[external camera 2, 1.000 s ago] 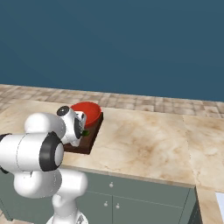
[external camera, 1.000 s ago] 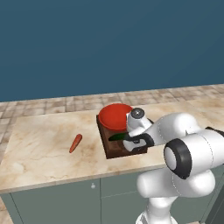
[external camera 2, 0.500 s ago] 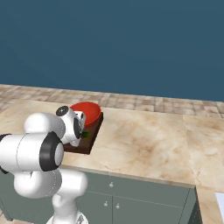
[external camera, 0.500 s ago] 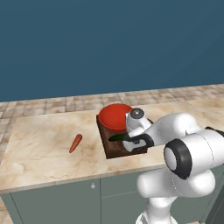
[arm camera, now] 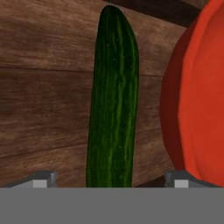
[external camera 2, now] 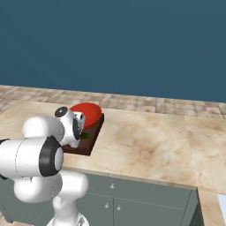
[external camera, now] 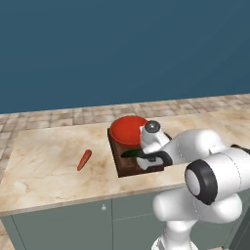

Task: Place the two vegetables and bowl onto the tray for setting up a vegetable dip station.

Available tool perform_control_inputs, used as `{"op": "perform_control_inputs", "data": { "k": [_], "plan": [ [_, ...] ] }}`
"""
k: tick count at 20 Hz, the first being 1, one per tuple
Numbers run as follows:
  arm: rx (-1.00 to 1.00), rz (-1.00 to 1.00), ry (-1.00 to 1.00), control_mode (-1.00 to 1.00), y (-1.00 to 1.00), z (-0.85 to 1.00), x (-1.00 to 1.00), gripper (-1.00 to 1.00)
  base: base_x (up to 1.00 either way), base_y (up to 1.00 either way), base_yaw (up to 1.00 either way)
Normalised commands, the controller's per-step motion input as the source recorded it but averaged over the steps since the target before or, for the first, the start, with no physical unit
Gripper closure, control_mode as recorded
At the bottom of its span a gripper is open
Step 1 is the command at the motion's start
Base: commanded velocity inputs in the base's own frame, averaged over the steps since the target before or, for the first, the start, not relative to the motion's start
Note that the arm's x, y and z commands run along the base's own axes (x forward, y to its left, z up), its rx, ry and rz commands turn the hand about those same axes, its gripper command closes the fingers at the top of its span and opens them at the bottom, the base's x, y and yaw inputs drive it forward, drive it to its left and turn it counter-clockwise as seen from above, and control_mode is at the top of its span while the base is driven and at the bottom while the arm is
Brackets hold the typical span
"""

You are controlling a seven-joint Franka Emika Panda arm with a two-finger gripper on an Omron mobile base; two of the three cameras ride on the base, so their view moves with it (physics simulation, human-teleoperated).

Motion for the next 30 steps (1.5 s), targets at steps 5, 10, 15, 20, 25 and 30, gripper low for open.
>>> {"op": "perform_control_inputs", "data": {
  "k": [5,10,15,20,25,30],
  "plan": [
    [0.03,0.0,0.03,-1.0,0.07,0.38,-0.27,-1.0,0.0,0.0,0.0],
    [0.05,0.0,0.04,-1.0,0.12,0.39,-0.24,-1.0,0.0,0.0,0.0],
    [0.06,0.04,0.03,-1.0,0.37,0.45,-0.02,-1.0,0.0,0.0,0.0],
    [-0.01,0.29,0.11,-1.0,0.75,0.28,0.0,-1.0,0.0,0.0,0.0],
    [-0.02,0.3,0.07,-1.0,0.71,0.07,0.04,-1.0,0.0,0.0,0.0],
    [-0.02,0.22,0.05,-1.0,0.6,-0.02,0.14,-1.0,0.0,0.0,0.0]
  ]
}}
